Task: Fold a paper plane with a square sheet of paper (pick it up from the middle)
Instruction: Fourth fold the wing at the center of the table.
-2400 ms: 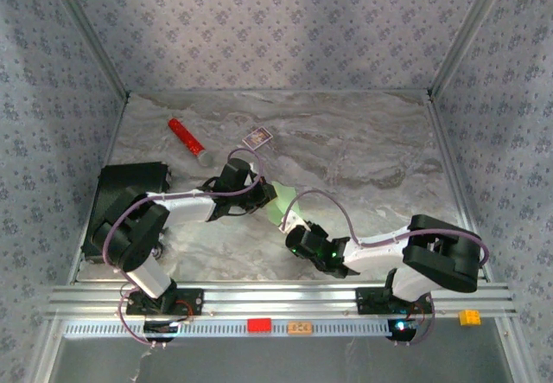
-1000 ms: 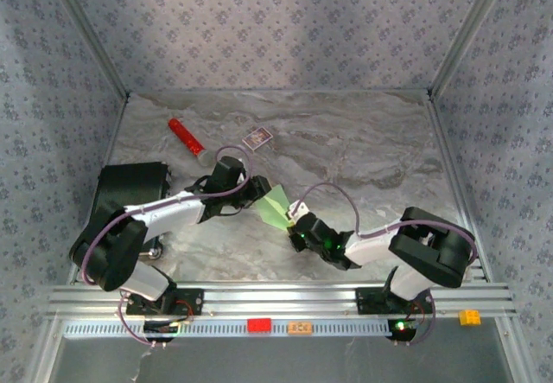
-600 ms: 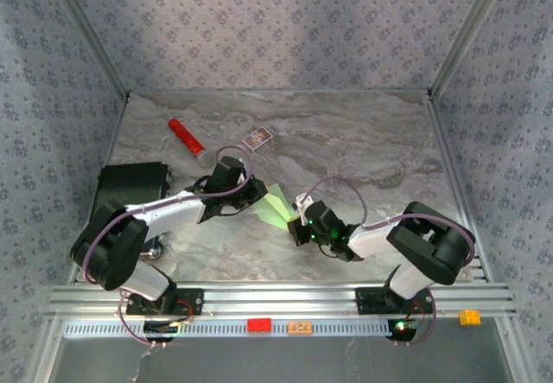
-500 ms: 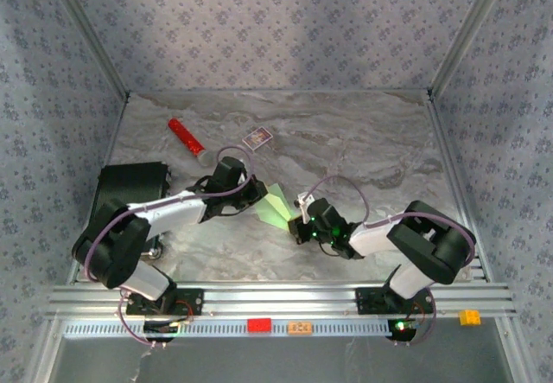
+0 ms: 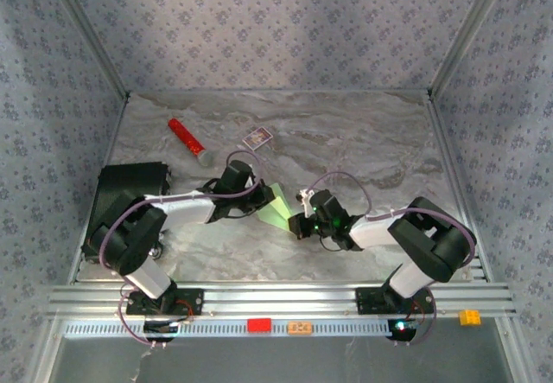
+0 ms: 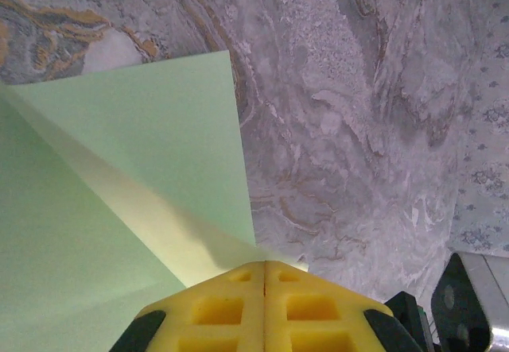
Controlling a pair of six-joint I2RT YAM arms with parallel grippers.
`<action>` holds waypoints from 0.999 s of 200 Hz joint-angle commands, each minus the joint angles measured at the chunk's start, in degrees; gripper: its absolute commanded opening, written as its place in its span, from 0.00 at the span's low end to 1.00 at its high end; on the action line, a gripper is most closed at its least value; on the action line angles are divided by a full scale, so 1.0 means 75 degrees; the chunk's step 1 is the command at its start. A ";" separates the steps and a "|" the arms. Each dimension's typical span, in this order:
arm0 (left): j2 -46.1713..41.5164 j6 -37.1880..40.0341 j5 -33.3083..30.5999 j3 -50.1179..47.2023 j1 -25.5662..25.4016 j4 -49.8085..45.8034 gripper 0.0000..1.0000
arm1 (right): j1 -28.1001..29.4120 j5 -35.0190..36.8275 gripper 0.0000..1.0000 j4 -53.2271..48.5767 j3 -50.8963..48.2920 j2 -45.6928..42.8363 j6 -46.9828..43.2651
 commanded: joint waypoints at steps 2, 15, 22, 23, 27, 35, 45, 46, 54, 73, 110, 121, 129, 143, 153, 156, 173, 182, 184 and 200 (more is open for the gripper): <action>0.0102 -0.0040 0.0058 0.0023 -0.0047 0.0396 0.06 | -0.0097 -0.0415 0.12 -0.0860 0.0010 0.0192 0.0266; 0.0156 -0.0040 0.0043 0.0027 -0.0047 0.0415 0.06 | -0.0128 -0.0513 0.12 -0.0884 0.0015 0.0215 0.0297; 0.0188 -0.0035 0.0038 0.0036 -0.0058 0.0430 0.06 | -0.0134 -0.0557 0.12 -0.0894 0.0021 0.0223 0.0310; 0.0189 -0.0041 0.0046 0.0030 -0.0058 0.0436 0.06 | -0.0145 -0.0564 0.12 -0.0900 0.0018 0.0231 0.0312; 0.0206 -0.0046 0.0056 0.0032 -0.0069 0.0453 0.06 | -0.0153 -0.0586 0.12 -0.0916 0.0030 0.0229 0.0326; 0.0252 -0.0037 0.0055 0.0047 -0.0081 0.0466 0.06 | -0.0193 -0.0634 0.11 -0.0961 0.0062 0.0250 0.0352; 0.0299 -0.0034 0.0037 0.0042 -0.0082 0.0468 0.06 | -0.0241 -0.0701 0.11 -0.0977 0.0065 0.0274 0.0416; 0.0303 -0.0034 0.0034 0.0045 -0.0082 0.0473 0.06 | -0.0245 -0.0706 0.11 -0.0977 0.0070 0.0275 0.0418; 0.0346 -0.0037 0.0029 0.0035 -0.0088 0.0490 0.06 | -0.0281 -0.0762 0.11 -0.0976 0.0068 0.0294 0.0458; 0.0429 -0.0048 0.0031 0.0048 -0.0107 0.0548 0.06 | -0.0377 -0.0971 0.11 -0.0985 0.0103 0.0334 0.0557; 0.0584 0.0001 -0.0063 0.0070 -0.0167 0.0604 0.06 | -0.0480 -0.1209 0.11 -0.1035 0.0167 0.0427 0.0702; 0.0665 0.0001 -0.0057 0.0081 -0.0177 0.0622 0.06 | -0.0518 -0.1293 0.11 -0.1024 0.0185 0.0503 0.0769; 0.0724 0.0007 -0.0069 0.0092 -0.0189 0.0641 0.06 | -0.0562 -0.1359 0.11 -0.1015 0.0206 0.0561 0.0799; 0.0797 0.0001 -0.0088 0.0104 -0.0202 0.0654 0.06 | -0.0578 -0.1426 0.10 -0.1028 0.0245 0.0648 0.0842; 0.0839 -0.0002 -0.0115 0.0107 -0.0208 0.0655 0.06 | -0.0611 -0.1467 0.10 -0.1082 0.0287 0.0712 0.0875; 0.0851 -0.0008 -0.0132 0.0101 -0.0202 0.0668 0.06 | -0.0609 -0.1471 0.10 -0.1082 0.0294 0.0728 0.0885; 0.0923 -0.0011 -0.0159 0.0116 -0.0211 0.0687 0.06 | -0.0615 -0.1498 0.10 -0.1091 0.0308 0.0767 0.0908; 0.0960 -0.0005 -0.0157 0.0141 -0.0212 0.0677 0.06 | -0.0631 -0.1517 0.11 -0.1112 0.0311 0.0779 0.0912; 0.0962 -0.0009 -0.0153 0.0141 -0.0211 0.0668 0.06 | -0.0629 -0.1519 0.11 -0.1122 0.0309 0.0773 0.0909; 0.1004 -0.0009 -0.0162 0.0165 -0.0219 0.0646 0.06 | -0.0630 -0.1511 0.11 -0.1182 0.0349 0.0767 0.0915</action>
